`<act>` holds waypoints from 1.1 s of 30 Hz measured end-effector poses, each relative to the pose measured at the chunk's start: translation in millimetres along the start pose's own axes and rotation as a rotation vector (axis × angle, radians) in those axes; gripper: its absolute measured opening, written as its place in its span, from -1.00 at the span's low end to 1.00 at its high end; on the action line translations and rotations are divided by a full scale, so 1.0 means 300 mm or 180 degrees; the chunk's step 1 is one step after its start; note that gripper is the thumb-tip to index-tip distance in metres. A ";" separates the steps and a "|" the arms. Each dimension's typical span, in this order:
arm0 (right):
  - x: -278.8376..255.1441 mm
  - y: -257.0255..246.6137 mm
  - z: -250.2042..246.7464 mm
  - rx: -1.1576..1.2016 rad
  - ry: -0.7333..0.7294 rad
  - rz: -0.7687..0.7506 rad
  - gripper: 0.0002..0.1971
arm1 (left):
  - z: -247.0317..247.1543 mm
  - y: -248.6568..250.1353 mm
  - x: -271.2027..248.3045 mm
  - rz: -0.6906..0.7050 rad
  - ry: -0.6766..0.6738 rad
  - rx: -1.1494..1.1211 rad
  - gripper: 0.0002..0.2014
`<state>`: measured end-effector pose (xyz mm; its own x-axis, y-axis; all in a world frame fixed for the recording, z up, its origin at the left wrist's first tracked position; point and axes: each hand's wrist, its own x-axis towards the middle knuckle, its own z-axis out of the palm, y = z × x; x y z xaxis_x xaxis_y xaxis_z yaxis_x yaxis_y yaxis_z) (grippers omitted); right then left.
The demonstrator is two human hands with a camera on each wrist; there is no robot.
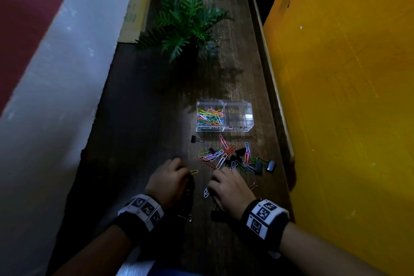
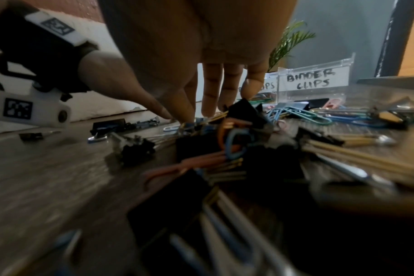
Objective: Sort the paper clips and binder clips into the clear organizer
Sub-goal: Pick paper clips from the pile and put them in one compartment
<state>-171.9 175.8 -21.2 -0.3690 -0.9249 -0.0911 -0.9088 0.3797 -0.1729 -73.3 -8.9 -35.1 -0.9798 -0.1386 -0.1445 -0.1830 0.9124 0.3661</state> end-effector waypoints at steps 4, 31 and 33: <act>0.026 -0.002 0.002 -0.0207 -0.0113 -0.0238 -0.93 | -0.040 0.034 0.032 -0.0517 -0.0388 -0.0183 -0.77; 0.004 -0.062 0.054 -0.0249 -0.0387 -0.0260 -0.72 | -0.050 0.117 0.274 0.0848 -0.0654 0.0117 -0.74; -0.008 -0.059 0.056 -0.0242 -0.0377 -0.0248 -0.71 | -0.048 0.122 0.279 0.0741 -0.0746 0.0200 -0.73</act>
<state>-151.6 171.5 -34.5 -0.2753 -0.9412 -0.1960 -0.9476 0.3000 -0.1096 -163.3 7.2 -20.4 -0.9480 0.1620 -0.2740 0.0559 0.9322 0.3577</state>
